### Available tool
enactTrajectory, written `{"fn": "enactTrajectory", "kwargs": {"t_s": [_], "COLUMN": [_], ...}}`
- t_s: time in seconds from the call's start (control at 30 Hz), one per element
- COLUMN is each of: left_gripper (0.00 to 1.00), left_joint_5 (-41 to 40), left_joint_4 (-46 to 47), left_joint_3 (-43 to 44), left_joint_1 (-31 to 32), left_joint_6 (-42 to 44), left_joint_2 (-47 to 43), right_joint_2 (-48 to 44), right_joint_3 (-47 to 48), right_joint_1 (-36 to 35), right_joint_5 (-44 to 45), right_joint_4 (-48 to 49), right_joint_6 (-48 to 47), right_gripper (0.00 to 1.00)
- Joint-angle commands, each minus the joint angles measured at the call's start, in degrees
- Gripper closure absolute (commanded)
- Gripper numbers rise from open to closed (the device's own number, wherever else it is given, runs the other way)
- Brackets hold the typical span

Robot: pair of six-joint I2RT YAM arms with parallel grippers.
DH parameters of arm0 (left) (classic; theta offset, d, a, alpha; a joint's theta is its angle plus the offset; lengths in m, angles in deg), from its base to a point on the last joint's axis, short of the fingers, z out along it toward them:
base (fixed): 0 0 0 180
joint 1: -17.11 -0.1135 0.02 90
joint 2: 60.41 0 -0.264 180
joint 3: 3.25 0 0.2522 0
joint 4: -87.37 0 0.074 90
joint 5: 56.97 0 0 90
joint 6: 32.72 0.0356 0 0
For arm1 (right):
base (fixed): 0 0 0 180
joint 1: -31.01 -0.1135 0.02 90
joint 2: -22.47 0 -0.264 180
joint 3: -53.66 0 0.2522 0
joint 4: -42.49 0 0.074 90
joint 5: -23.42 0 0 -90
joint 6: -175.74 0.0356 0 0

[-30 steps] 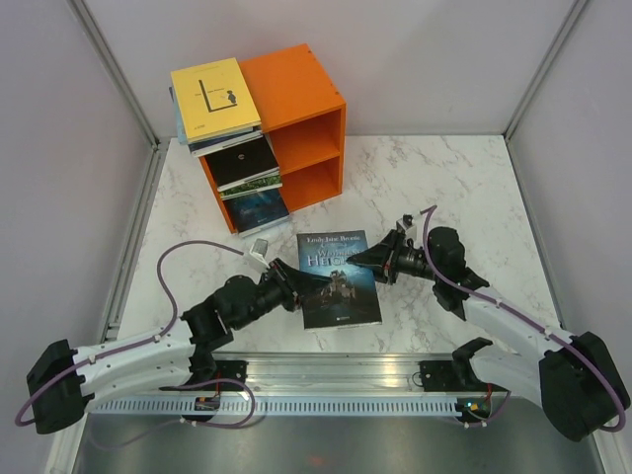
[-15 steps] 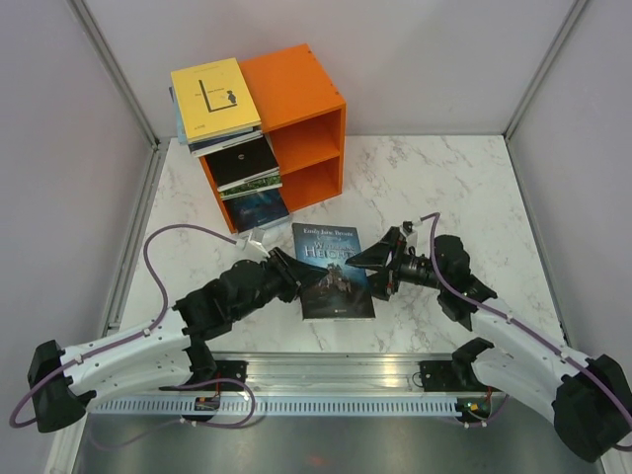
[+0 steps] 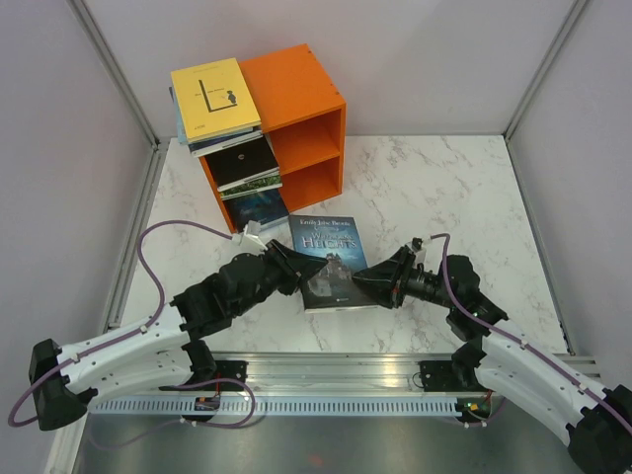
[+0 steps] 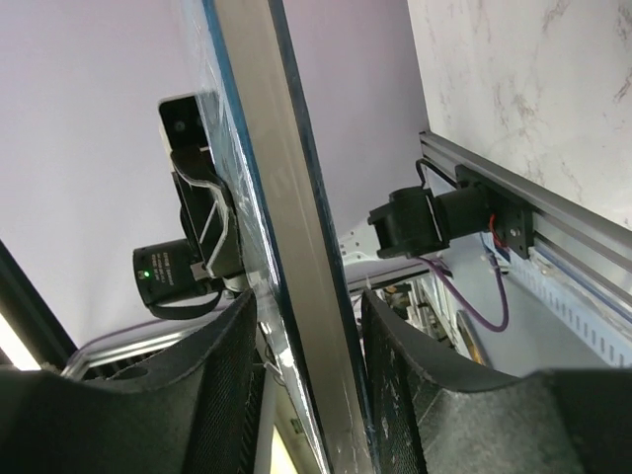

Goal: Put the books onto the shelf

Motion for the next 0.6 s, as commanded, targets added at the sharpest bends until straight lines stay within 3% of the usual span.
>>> {"fn": "enactTrajectory", "kwargs": {"t_s": [0.0,0.4,0.57], "left_gripper": [0.98,0.98,0.98], "left_joint_5": [-8.7,-15.0,-14.6], "left_joint_4": [-1.4,-9.3,-9.4], "left_joint_3": [2.1,4.0,4.2], "left_joint_1": [-0.1,-0.1,0.3], "left_joint_6": [0.9,-4.2,-5.0], "left_joint_2": [0.0,-0.4,0.9], "right_joint_2": [-3.2,-4.7,-2.7], "right_joint_3": [2.1,7.6,11.4], "right_joint_1": [-0.6,-1.9,-2.3], "right_joint_5": [0.7,4.9,5.5], "right_joint_4": [6.1,7.4,6.7], "right_joint_6": [7.8,15.3,14.1], "right_gripper": [0.50,0.47,0.49]}}
